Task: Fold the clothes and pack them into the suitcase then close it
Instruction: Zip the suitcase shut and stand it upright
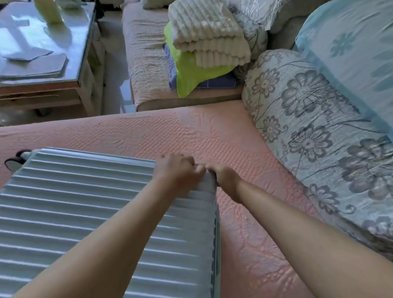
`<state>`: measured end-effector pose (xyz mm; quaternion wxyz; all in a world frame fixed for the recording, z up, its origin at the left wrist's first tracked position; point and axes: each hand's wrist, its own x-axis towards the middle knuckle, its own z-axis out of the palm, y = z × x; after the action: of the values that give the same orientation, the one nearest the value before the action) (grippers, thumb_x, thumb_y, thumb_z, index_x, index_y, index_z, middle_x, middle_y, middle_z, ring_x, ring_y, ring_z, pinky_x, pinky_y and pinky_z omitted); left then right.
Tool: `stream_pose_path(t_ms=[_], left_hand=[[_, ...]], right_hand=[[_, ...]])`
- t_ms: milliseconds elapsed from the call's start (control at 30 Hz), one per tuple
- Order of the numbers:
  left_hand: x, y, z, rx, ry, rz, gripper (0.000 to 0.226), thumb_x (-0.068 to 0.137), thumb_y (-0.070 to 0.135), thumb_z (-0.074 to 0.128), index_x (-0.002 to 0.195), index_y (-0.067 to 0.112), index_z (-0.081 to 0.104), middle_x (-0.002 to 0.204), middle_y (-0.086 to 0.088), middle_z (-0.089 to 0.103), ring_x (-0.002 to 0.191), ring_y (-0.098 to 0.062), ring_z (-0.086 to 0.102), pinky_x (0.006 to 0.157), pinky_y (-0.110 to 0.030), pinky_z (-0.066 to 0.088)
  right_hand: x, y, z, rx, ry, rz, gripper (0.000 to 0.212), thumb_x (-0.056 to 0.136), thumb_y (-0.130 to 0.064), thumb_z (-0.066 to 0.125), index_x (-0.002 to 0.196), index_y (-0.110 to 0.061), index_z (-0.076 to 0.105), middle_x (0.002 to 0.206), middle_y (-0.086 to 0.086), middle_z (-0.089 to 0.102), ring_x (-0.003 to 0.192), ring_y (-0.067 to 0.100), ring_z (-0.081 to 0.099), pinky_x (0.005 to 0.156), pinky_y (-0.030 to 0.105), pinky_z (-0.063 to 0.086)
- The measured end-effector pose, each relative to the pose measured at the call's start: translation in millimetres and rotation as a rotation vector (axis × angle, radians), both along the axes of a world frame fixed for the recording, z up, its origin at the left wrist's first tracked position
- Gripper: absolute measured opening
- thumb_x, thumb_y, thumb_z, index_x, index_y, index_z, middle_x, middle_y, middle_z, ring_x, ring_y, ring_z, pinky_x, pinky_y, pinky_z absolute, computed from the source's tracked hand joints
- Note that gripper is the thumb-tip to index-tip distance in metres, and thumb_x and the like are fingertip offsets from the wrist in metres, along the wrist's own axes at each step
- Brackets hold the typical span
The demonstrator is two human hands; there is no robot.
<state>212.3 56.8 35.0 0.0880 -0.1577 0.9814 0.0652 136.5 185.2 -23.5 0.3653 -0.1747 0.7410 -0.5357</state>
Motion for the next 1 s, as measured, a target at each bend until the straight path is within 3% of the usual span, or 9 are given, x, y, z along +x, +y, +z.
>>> stream_pose_path(t_ms=[100,167,333,400,467,600,767,900,1000], left_hand=[[-6.8,-1.6,4.5,-0.032,-0.020,0.025,0.051,0.092,0.058,0.037,0.114,0.023,0.067,0.119,-0.008,0.066,0.110,-0.029,0.059,0.083,-0.036,0.041],[-7.1,-2.7,9.2,-0.029,-0.030,0.015,0.046,0.091,0.058,0.039,0.107,0.024,0.067,0.115,-0.007,0.066,0.101,-0.028,0.057,0.077,-0.034,0.039],[3.3,-4.7,14.6,0.126,-0.049,-0.022,0.034,0.085,0.055,0.048,0.087,0.026,0.067,0.085,0.002,0.061,0.080,-0.020,0.053,0.067,-0.031,0.037],[5.3,-2.9,12.5,0.227,-0.071,-0.004,0.030,0.082,0.050,0.054,0.072,0.025,0.066,0.079,0.002,0.062,0.076,-0.019,0.054,0.068,-0.030,0.040],[9.0,3.1,8.4,0.275,-0.063,0.010,0.030,0.082,0.044,0.055,0.064,0.020,0.062,0.074,0.002,0.060,0.073,-0.019,0.053,0.067,-0.029,0.039],[26.4,25.1,-0.8,0.176,0.002,-0.008,0.031,0.091,0.044,0.047,0.080,0.020,0.063,0.092,0.000,0.065,0.085,-0.022,0.053,0.072,-0.031,0.038],[75.7,47.5,-2.0,-0.225,0.156,0.013,0.049,0.100,0.051,0.032,0.133,0.024,0.055,0.144,-0.007,0.048,0.132,-0.029,0.041,0.103,-0.041,0.035],[146.8,72.7,-9.7,-0.225,0.256,0.058,0.045,0.098,0.042,0.036,0.138,0.022,0.044,0.148,-0.005,0.040,0.136,-0.027,0.037,0.106,-0.045,0.036],[192.5,88.2,-19.7,-0.132,0.276,0.075,0.059,0.098,0.054,0.033,0.148,0.023,0.033,0.160,-0.002,0.025,0.146,-0.023,0.023,0.117,-0.044,0.023]], right_hand=[[-7.8,-3.6,-15.8,-0.062,-0.155,-0.061,0.029,0.078,-0.038,0.052,0.087,-0.014,0.066,0.090,0.012,0.061,0.084,0.026,0.051,0.079,0.039,0.039],[-10.2,-4.8,-24.8,-0.123,-0.199,-0.059,0.026,0.087,-0.028,0.049,0.079,-0.011,0.066,0.082,0.011,0.064,0.078,0.025,0.055,0.077,0.037,0.042],[-11.9,-2.6,-38.4,-0.117,-0.215,0.108,0.024,0.094,-0.011,0.049,0.102,0.000,0.069,0.095,0.013,0.070,0.086,0.021,0.066,0.087,0.037,0.050],[-9.0,3.1,-49.7,-0.098,-0.240,0.157,0.025,0.097,-0.012,0.048,0.106,0.000,0.068,0.096,0.012,0.071,0.085,0.019,0.067,0.087,0.036,0.051],[-5.3,8.9,-65.0,-0.114,-0.205,0.187,0.040,0.088,-0.018,0.054,0.122,0.000,0.064,0.112,0.015,0.069,0.101,0.024,0.065,0.098,0.040,0.048],[7.6,20.4,-81.7,-0.203,-0.170,0.134,0.051,0.082,-0.023,0.052,0.128,-0.007,0.064,0.126,0.016,0.067,0.121,0.032,0.060,0.109,0.046,0.044],[53.4,50.8,-39.0,-0.291,0.359,-0.072,0.033,0.101,-0.017,0.042,0.119,-0.018,0.069,0.117,-0.003,0.069,0.110,0.008,0.063,0.094,0.022,0.047],[110.5,74.2,-21.6,-0.209,0.814,-0.025,0.047,0.091,-0.042,0.045,0.135,-0.032,0.057,0.143,-0.002,0.051,0.135,0.015,0.044,0.109,0.030,0.035],[142.9,87.1,-25.9,0.028,1.070,0.146,0.075,0.082,-0.063,0.031,0.151,-0.034,0.039,0.165,0.006,0.015,0.153,0.022,0.010,0.123,0.042,0.014]])
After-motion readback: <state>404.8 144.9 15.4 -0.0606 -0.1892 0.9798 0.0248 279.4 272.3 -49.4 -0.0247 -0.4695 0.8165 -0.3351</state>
